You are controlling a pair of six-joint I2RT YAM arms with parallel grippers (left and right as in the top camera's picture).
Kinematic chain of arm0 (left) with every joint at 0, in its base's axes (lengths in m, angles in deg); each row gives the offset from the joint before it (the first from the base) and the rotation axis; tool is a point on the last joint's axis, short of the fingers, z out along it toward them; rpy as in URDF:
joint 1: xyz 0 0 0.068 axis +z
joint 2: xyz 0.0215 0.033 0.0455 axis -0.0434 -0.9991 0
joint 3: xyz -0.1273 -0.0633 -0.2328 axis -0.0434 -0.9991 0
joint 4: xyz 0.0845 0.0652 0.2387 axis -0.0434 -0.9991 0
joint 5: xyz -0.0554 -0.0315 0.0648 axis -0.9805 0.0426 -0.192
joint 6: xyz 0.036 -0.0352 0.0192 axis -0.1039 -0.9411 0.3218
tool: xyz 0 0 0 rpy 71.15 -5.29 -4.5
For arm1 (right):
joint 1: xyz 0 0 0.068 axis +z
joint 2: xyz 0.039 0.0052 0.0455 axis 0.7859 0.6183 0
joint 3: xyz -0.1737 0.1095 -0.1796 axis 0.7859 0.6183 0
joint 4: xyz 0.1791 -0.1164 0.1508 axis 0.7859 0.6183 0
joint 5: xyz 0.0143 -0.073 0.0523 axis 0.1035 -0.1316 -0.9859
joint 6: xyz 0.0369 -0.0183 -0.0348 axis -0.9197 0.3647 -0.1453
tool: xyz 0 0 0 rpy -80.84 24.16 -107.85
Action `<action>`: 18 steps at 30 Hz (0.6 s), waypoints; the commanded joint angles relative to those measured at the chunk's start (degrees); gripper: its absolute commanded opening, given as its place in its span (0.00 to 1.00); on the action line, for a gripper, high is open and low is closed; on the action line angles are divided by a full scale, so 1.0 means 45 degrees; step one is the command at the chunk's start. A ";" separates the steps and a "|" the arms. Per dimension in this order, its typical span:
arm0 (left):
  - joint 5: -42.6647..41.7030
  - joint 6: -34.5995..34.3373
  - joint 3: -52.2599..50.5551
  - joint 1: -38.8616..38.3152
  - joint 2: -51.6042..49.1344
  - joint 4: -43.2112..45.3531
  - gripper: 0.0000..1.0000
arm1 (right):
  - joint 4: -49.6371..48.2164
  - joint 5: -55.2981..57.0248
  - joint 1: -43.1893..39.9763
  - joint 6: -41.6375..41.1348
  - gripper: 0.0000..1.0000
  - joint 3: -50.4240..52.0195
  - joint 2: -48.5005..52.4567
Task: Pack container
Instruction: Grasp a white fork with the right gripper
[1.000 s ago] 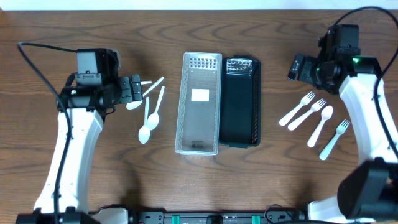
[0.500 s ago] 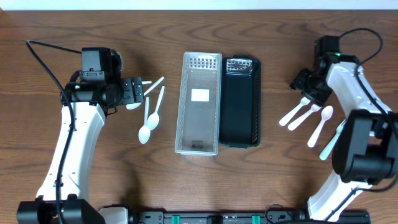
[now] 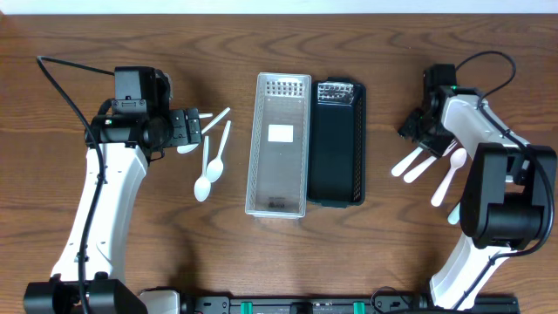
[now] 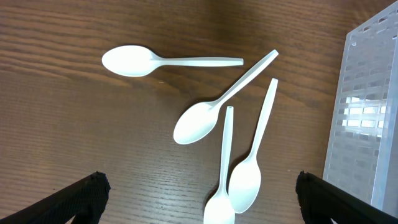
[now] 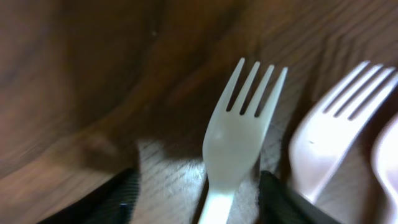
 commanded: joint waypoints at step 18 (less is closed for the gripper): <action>0.0010 -0.0107 0.0199 0.0053 -0.0083 -0.0034 0.98 | -0.0908 -0.0384 0.0364 0.2016 0.01 0.1069 -0.2657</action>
